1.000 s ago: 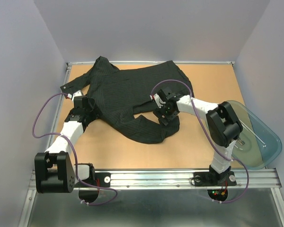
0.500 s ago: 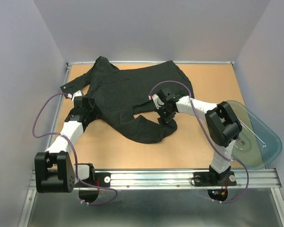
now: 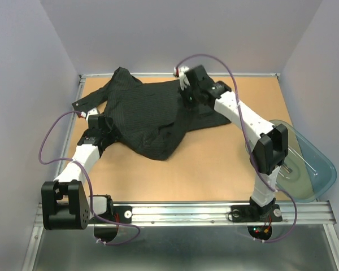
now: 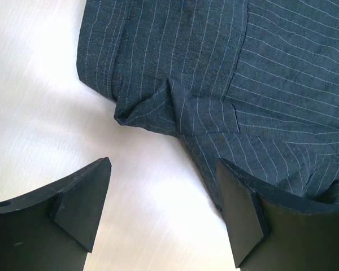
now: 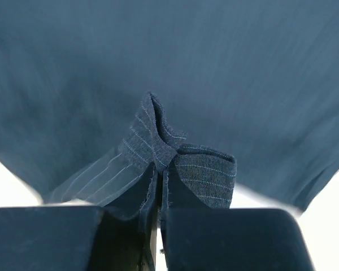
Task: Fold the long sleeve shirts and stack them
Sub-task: Fold the shirt
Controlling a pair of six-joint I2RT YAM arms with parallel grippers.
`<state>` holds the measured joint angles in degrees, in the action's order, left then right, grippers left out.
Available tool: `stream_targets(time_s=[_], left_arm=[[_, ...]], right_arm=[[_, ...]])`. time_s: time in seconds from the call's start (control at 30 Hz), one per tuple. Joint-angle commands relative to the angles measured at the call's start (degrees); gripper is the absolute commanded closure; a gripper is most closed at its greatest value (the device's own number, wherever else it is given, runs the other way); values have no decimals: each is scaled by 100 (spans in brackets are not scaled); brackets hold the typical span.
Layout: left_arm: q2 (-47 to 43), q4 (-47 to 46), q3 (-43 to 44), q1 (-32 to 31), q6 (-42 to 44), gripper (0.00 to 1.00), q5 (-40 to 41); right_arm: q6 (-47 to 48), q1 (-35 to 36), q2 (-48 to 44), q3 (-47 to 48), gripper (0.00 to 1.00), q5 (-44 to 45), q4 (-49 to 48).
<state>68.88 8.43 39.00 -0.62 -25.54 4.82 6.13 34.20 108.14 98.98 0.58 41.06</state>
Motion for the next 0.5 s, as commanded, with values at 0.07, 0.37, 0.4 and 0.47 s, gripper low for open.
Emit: stream_targets(time_s=[0.07, 0.37, 0.4, 0.47], left_arm=[[-50, -52, 37, 10, 76, 14, 151], [11, -34, 46, -43, 93, 14, 116], [11, -34, 46, -52, 84, 14, 107], [55, -43, 46, -69, 76, 14, 54]], right_arm=[[-586, -159, 602, 2693, 100, 776, -212], [-1895, -668, 1614, 4122, 98, 1568, -1766], [-2053, -712, 1614, 4042, 97, 1672, -2151], [-2125, -730, 1649, 3884, 96, 1770, -2443]])
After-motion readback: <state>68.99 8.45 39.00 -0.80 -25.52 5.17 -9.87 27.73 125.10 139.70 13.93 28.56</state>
